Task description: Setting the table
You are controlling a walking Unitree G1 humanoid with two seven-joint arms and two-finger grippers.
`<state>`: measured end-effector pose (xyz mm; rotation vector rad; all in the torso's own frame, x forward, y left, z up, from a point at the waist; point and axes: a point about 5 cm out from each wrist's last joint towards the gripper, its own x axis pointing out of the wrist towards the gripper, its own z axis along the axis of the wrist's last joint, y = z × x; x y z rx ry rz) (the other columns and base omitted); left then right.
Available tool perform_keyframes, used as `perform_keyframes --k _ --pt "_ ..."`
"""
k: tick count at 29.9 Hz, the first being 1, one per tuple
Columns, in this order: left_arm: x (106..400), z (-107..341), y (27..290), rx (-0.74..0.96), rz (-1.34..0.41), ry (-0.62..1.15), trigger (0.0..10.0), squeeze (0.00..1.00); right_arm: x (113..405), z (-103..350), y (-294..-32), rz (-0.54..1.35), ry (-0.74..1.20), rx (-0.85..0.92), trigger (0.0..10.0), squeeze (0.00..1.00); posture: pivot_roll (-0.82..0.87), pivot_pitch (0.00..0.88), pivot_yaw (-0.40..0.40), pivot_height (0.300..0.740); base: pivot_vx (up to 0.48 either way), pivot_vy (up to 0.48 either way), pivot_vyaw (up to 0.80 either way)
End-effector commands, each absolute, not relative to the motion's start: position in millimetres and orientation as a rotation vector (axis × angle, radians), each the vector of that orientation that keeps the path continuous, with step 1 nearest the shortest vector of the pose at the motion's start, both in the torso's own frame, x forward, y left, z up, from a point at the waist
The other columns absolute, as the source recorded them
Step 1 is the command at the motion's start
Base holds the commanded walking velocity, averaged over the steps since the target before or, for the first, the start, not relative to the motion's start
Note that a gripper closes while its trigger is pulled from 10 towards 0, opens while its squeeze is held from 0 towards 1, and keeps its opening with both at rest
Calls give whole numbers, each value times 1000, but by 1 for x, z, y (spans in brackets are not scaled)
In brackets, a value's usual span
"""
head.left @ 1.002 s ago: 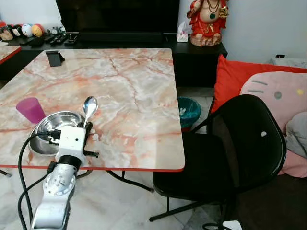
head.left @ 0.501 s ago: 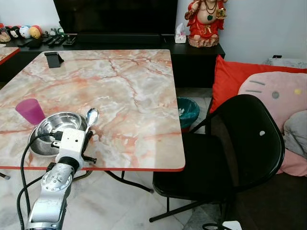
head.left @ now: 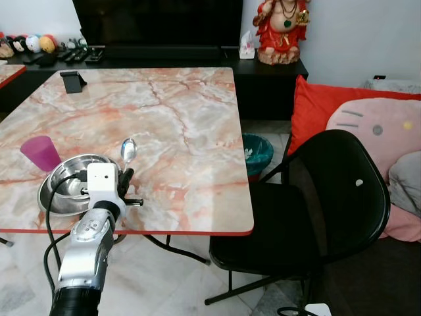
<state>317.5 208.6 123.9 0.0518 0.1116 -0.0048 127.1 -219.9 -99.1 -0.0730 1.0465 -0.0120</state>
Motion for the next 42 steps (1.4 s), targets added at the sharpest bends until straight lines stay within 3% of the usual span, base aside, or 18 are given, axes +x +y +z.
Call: perform_keyframes --k 1,23,42 --pt "322 125 210 62 -17 132 10000 0 127 -99 -219 -13 1049 -72 10000 0 6 0 11 732 0 0 0" --pt "330 101 211 21 -26 263 10000 0 125 -100 -219 -11 1053 -72 10000 0 -2 0 16 732 0 0 0" --pt "347 107 207 2 -7 241 10000 0 125 -100 -218 -20 1053 -65 10000 0 -6 0 19 732 0 0 0"
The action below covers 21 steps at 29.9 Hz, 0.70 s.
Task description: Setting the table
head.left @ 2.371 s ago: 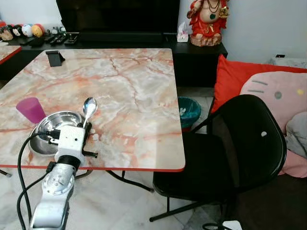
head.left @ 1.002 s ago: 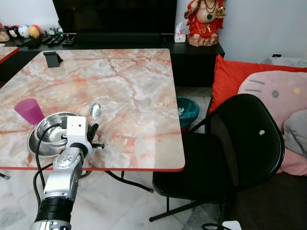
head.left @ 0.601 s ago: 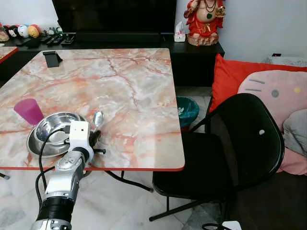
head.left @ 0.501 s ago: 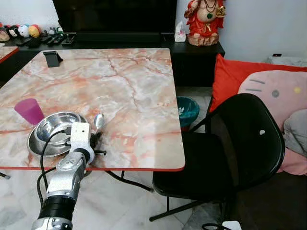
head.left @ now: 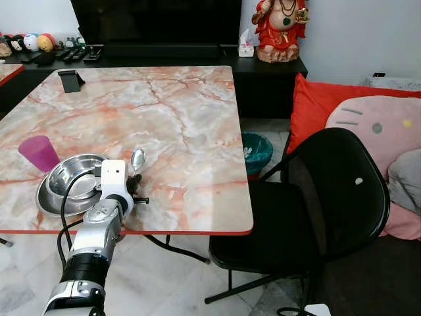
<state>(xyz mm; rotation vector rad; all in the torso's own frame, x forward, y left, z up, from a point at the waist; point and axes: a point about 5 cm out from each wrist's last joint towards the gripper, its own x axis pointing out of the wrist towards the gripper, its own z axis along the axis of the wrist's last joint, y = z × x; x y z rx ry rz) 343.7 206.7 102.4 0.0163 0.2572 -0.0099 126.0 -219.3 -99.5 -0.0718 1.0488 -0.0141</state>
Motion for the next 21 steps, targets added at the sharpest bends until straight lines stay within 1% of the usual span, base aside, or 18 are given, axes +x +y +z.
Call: perform_keyframes --k 1,21 --pt "348 107 207 3 -8 243 10000 0 125 -100 -218 -20 1053 -65 10000 0 -6 0 19 732 0 0 0" --pt "347 101 210 12 0 280 10000 0 125 -100 -218 -19 1053 -66 10000 0 -5 0 19 732 0 0 0"
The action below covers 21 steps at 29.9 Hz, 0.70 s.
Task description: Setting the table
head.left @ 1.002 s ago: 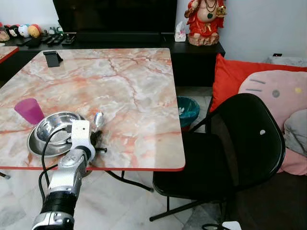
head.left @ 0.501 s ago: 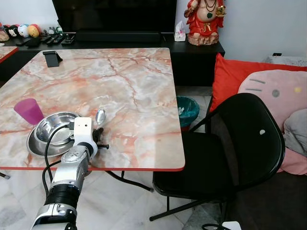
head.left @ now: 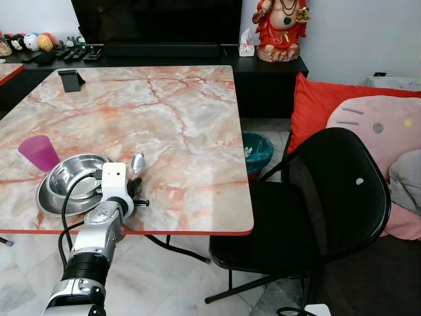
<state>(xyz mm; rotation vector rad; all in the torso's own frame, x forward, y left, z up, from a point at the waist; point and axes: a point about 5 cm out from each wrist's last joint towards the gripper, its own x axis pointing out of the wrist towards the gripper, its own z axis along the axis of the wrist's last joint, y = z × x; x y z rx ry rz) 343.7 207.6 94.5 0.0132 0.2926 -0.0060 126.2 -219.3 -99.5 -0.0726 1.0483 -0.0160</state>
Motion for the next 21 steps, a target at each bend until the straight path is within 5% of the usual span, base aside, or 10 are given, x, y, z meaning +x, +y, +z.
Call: perform_keyframes --k 1,16,17,21 --pt "347 101 210 14 0 283 10000 0 125 -100 -218 -19 1053 -66 10000 0 -3 0 18 732 0 0 0" --pt "345 94 208 14 2 310 10000 153 125 -100 -218 -17 1054 -67 10000 0 -3 0 18 732 0 0 0" --pt "345 94 208 14 2 310 10000 443 125 -100 -218 -17 1054 -67 10000 0 -2 0 18 732 0 0 0" --pt "345 95 207 14 2 308 10000 439 125 -100 -218 -17 1054 -67 10000 0 -2 0 19 732 0 0 0"
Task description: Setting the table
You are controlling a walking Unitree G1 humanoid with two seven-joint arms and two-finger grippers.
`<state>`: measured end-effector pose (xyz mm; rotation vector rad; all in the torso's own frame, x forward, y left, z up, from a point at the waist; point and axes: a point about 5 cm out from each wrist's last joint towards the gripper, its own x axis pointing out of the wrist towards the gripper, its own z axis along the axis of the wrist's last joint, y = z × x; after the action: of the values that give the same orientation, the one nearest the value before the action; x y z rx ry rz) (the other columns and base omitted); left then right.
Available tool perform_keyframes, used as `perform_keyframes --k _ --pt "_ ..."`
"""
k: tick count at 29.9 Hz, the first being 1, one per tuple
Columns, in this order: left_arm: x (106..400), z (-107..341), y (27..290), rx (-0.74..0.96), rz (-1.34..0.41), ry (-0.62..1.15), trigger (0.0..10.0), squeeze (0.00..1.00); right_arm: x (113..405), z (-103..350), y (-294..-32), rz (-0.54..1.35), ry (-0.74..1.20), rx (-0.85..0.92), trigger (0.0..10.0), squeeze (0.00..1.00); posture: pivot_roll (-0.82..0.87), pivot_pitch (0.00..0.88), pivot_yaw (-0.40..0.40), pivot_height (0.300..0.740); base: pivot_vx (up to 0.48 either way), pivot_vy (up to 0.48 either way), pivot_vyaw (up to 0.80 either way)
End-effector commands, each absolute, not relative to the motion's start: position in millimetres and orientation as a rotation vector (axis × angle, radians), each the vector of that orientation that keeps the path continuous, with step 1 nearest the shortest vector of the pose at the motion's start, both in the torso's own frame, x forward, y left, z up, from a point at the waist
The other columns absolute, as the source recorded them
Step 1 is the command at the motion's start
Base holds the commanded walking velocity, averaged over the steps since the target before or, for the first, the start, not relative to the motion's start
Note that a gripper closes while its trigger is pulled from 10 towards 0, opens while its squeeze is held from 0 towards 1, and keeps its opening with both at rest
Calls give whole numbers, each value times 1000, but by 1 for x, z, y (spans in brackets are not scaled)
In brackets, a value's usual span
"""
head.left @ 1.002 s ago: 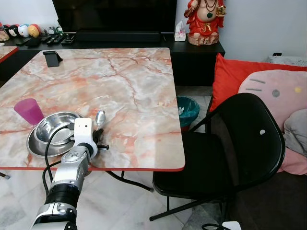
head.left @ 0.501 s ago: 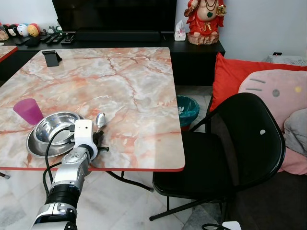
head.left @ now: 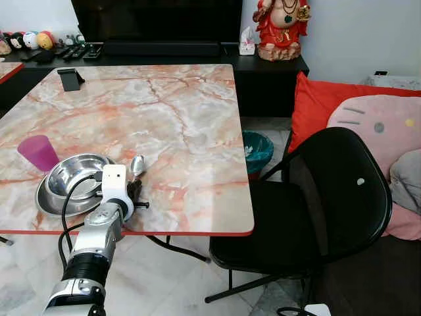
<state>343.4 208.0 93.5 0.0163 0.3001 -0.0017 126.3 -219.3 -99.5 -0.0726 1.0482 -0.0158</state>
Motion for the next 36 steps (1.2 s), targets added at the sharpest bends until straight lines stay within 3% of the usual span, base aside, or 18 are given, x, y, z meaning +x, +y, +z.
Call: perform_keyframes --k 1,13,24,32,33,36 --pt "345 95 207 14 2 308 10000 439 125 -100 -218 -17 1054 -67 10000 0 -2 0 19 732 0 0 0" --pt "345 95 206 18 -1 309 10000 424 125 -100 -218 -15 1055 -67 10000 0 -1 0 20 732 0 0 0" --pt "346 95 203 17 -6 303 10000 514 125 -100 -218 -14 1055 -68 10000 0 -3 0 21 732 0 0 0" --pt "347 96 202 19 -4 300 10000 506 125 -100 -217 -13 1055 -68 10000 0 -5 0 22 732 0 0 0" --pt "347 96 203 20 -4 300 10000 643 125 -100 -217 -14 1054 -68 10000 0 -4 0 22 732 0 0 0" --pt "347 97 202 22 -2 300 10000 671 125 -100 -217 -14 1054 -68 10000 0 -3 0 20 732 0 0 0"
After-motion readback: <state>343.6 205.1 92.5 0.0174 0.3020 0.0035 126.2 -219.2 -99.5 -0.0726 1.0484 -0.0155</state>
